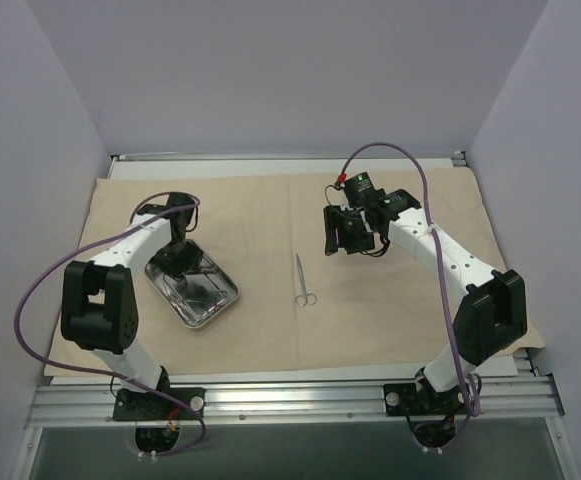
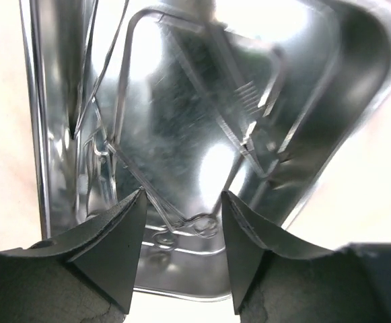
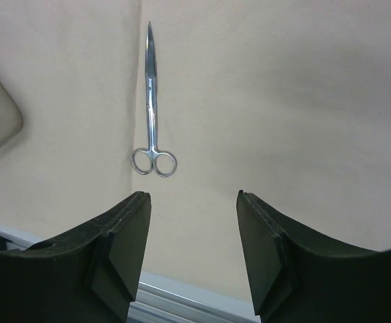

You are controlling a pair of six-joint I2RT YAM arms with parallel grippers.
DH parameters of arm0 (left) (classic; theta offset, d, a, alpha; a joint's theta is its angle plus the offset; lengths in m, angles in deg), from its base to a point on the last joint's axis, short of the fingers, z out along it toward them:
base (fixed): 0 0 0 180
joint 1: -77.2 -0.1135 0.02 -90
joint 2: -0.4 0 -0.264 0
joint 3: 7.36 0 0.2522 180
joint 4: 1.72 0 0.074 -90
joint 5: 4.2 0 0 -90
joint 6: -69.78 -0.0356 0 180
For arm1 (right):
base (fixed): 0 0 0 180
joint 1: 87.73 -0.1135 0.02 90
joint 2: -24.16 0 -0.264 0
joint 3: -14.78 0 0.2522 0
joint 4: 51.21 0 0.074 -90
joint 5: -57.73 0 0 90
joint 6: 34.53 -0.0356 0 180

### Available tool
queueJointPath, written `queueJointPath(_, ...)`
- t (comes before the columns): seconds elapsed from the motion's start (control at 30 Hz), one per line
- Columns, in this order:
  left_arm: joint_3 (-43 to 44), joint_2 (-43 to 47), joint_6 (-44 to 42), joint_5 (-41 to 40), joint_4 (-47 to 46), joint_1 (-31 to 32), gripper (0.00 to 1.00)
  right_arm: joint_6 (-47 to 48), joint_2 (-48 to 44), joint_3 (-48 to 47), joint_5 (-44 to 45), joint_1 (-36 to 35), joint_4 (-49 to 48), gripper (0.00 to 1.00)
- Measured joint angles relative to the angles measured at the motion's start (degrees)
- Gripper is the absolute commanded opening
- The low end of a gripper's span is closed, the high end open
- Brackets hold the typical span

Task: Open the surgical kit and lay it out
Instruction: Adjust the medical item in the container.

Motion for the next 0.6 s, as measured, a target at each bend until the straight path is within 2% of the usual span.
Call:
queueJointPath(0.13, -8.6, 2.6, 2.7, 3.3, -1.4, 0.5, 0.48, 0.0, 0.0, 0.0, -0.5, 0.0, -0.2, 0.54)
queueJointPath(0.27, -13.9, 2.6, 4.9, 5.8, -2.7, 0.9, 0.48, 0.0, -0.1, 0.4, -0.9, 0.0, -0.5, 0.54)
queueJointPath(0.47, -13.9, 2.0, 5.6, 6.6, -4.8, 1.1, 0.47, 0.0, -0.2, 0.9, -1.1, 0.0, -0.6, 0.54)
queueJointPath(0.6, -11.3, -0.3, 5.5, 7.1, -5.2, 1.1, 0.34, 0.1, -0.5, 1.1, -1.1, 0.0, -0.6, 0.54)
